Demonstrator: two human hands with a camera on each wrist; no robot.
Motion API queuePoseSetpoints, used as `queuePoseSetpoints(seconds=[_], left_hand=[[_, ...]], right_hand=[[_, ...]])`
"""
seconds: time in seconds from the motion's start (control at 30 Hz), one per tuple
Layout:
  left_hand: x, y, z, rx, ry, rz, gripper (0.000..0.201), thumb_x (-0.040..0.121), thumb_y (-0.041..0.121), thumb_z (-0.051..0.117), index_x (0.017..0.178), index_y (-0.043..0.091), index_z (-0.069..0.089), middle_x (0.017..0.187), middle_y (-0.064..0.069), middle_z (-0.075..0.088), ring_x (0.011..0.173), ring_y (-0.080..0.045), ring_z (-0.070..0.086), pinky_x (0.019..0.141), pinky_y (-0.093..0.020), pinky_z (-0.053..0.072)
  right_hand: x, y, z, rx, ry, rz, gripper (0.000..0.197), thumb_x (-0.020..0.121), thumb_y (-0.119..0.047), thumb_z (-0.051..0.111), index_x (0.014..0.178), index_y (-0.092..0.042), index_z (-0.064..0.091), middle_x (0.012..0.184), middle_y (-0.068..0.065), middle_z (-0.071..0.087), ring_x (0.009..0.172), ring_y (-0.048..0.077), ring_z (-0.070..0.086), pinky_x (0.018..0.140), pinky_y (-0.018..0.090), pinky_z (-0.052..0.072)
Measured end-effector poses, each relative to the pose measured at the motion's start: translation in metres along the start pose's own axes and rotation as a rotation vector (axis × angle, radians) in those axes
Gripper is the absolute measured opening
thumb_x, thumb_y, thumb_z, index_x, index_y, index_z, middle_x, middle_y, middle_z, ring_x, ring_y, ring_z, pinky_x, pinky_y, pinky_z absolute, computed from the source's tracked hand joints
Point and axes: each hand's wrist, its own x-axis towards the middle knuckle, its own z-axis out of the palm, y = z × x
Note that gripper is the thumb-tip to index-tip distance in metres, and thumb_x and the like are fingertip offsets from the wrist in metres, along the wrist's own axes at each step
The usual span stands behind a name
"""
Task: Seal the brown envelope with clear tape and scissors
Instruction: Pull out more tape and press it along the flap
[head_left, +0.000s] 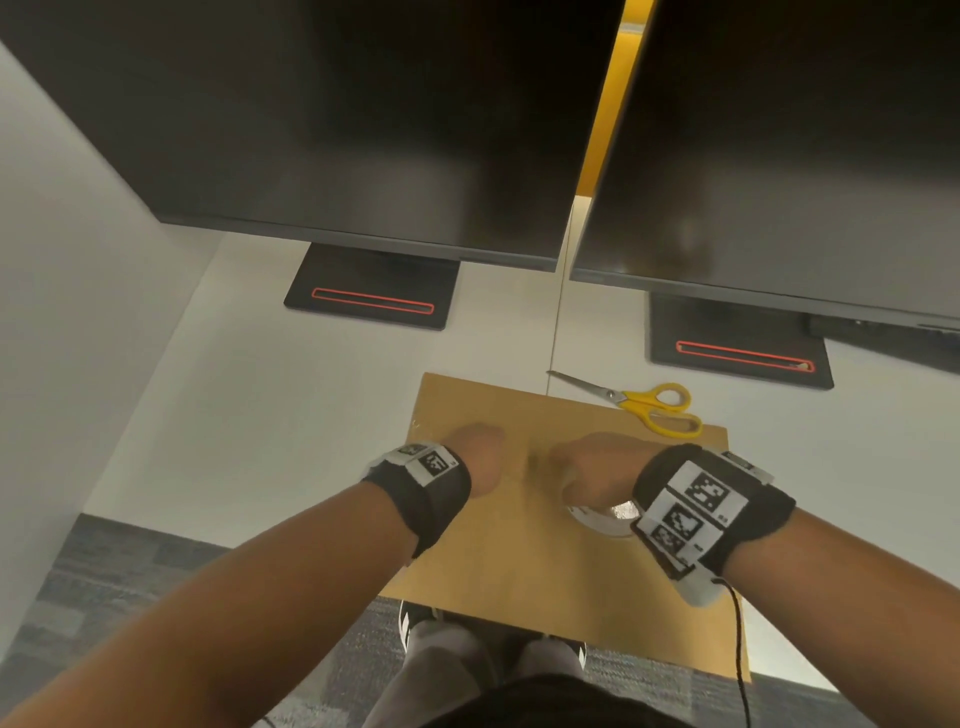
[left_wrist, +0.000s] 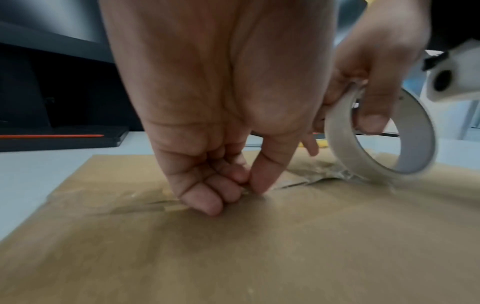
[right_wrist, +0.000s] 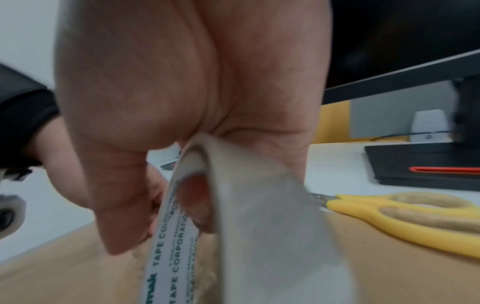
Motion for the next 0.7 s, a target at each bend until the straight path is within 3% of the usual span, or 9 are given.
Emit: queuePoseSetpoints(seconds=[0.1, 0.2, 0.3, 0.43, 0.6, 0.7], left_hand=[[0.004, -0.003, -0.008, -0.123, -0.054, -0.043, 0.031, 0.096, 0.019, 0.045, 0.116, -0.002, 0.057, 0.117, -0.018, 0.061, 0.107, -0.032, 0.059, 0.088, -0.038, 0.048], [0.009, 0.001, -0.005, -0.167, -0.048, -0.096, 0.053, 0.091, 0.049, 0.049, 0.117, 0.004, 0.056, 0.108, -0.011, 0.062, 0.101, -0.028, 0.061, 0.084, -0.036, 0.050], [0.013, 0.008, 0.004, -0.083, 0.002, -0.113, 0.065, 0.084, 0.061, 0.055, 0.119, 0.007, 0.055, 0.115, -0.009, 0.062, 0.101, -0.026, 0.061, 0.087, -0.038, 0.052], [0.013, 0.010, 0.012, -0.051, 0.082, -0.135, 0.070, 0.081, 0.063, 0.057, 0.123, 0.008, 0.051, 0.121, -0.010, 0.059, 0.105, -0.027, 0.059, 0.088, -0.038, 0.051], [0.012, 0.012, 0.018, -0.047, 0.139, -0.161, 0.079, 0.080, 0.066, 0.056, 0.131, 0.007, 0.045, 0.131, -0.010, 0.053, 0.115, -0.028, 0.054, 0.091, -0.037, 0.048], [0.013, 0.013, 0.020, -0.039, 0.137, -0.169, 0.080, 0.081, 0.067, 0.055, 0.132, 0.007, 0.043, 0.133, -0.011, 0.051, 0.117, -0.028, 0.053, 0.092, -0.038, 0.047]], right_hand=[[-0.012, 0.018, -0.003, 0.198, 0.043, -0.020, 0.037, 0.087, -0.043, 0.055, 0.119, -0.027, 0.046, 0.108, 0.002, 0.059, 0.092, 0.019, 0.056, 0.080, 0.033, 0.047], [-0.022, 0.032, -0.003, 0.324, 0.053, -0.052, 0.033, 0.097, -0.045, 0.038, 0.123, -0.031, 0.052, 0.125, -0.004, 0.057, 0.112, 0.017, 0.053, 0.099, 0.034, 0.041], [-0.027, 0.038, 0.001, 0.324, 0.086, -0.088, 0.038, 0.102, -0.037, 0.031, 0.132, -0.028, 0.053, 0.137, -0.007, 0.053, 0.126, 0.014, 0.047, 0.109, 0.031, 0.033], [-0.028, 0.035, 0.003, 0.299, 0.128, -0.106, 0.035, 0.100, -0.038, 0.038, 0.129, -0.029, 0.057, 0.135, -0.009, 0.056, 0.123, 0.011, 0.049, 0.104, 0.024, 0.035], [-0.025, 0.023, 0.002, 0.224, 0.172, -0.114, 0.031, 0.096, -0.034, 0.045, 0.118, -0.027, 0.065, 0.124, -0.007, 0.064, 0.113, 0.015, 0.056, 0.100, 0.036, 0.044], [-0.024, 0.020, 0.004, 0.073, 0.152, -0.059, 0.028, 0.091, -0.033, 0.049, 0.106, -0.025, 0.070, 0.108, -0.001, 0.070, 0.097, 0.019, 0.061, 0.086, 0.036, 0.051]])
